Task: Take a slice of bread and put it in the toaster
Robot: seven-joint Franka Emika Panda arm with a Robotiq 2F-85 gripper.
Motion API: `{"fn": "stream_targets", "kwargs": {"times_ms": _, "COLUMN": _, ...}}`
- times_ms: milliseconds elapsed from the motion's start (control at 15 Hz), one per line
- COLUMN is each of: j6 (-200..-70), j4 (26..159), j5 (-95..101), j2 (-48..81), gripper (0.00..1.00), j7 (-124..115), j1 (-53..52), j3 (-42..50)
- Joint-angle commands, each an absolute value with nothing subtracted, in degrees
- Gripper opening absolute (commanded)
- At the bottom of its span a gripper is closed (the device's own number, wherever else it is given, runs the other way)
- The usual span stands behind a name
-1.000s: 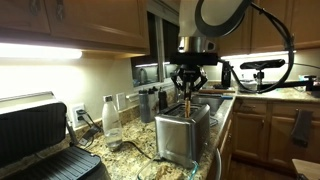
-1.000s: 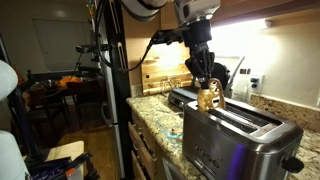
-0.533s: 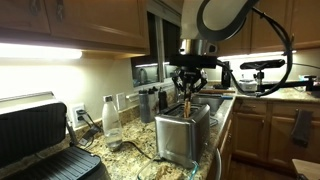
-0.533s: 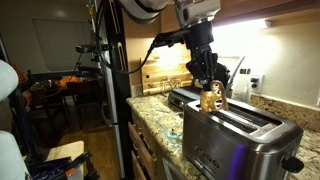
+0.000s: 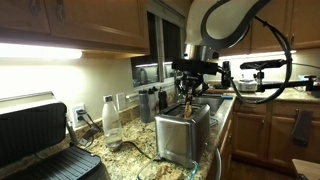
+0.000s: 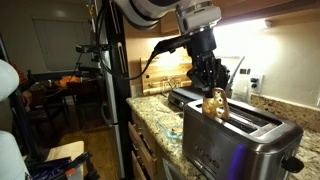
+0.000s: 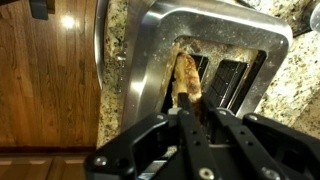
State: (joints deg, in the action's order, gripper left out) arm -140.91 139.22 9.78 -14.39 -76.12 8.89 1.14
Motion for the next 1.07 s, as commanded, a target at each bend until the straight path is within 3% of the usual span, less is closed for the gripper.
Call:
{"fn": "stream_targets", "kwargs": {"times_ms": 0, "j6": -144.56, "j4": 141.44, "j5": 8.15, "j2": -14.56, "gripper": 0.09, "j7": -77.12, "j1": 9.79, "j3": 1.20}}
{"fn": "stream_targets", "kwargs": {"times_ms": 133, "j6": -145.13, "j4": 141.65, "j5": 7.68, "j2": -14.36, "gripper": 0.10, "j7": -77.00, "j1": 9.91, "j3": 1.26}}
{"fn": "stream_targets", "kwargs": {"times_ms": 200, "j6": -145.44, "j4": 141.75, "j5": 7.37, "j2": -14.28, "gripper": 0.39, "j7": -76.82, "j1": 9.89, "j3": 1.33}}
{"fn": "stream_targets", "kwargs": {"times_ms": 400, "j6": -145.30, "j4": 141.50, "j5": 7.25, "j2": -14.13, "gripper": 0.51, "j7": -76.51, "j1": 9.84, "j3": 1.17}}
{"fn": "stream_targets", "kwargs": {"times_ms": 867, "j6": -145.07, "j4": 141.49, "j5": 7.38, "j2": -14.21, "gripper": 0.96, "j7": -76.18, "j1": 9.64, "j3": 0.96}}
{"fn": "stream_targets", "kwargs": {"times_ms": 933, "j6": -143.28, "j4": 140.28, "j5": 7.72, "j2": -13.66, "gripper": 0.99, "j7": -75.80, "j1": 9.69, "j3": 0.89}}
{"fn": "stream_targets", "kwargs": {"times_ms": 1000, "j6": -143.25, "j4": 140.25, "j5": 7.73, "j2": -13.65, "gripper": 0.86, "j7": -75.76, "j1": 9.67, "j3": 0.85}}
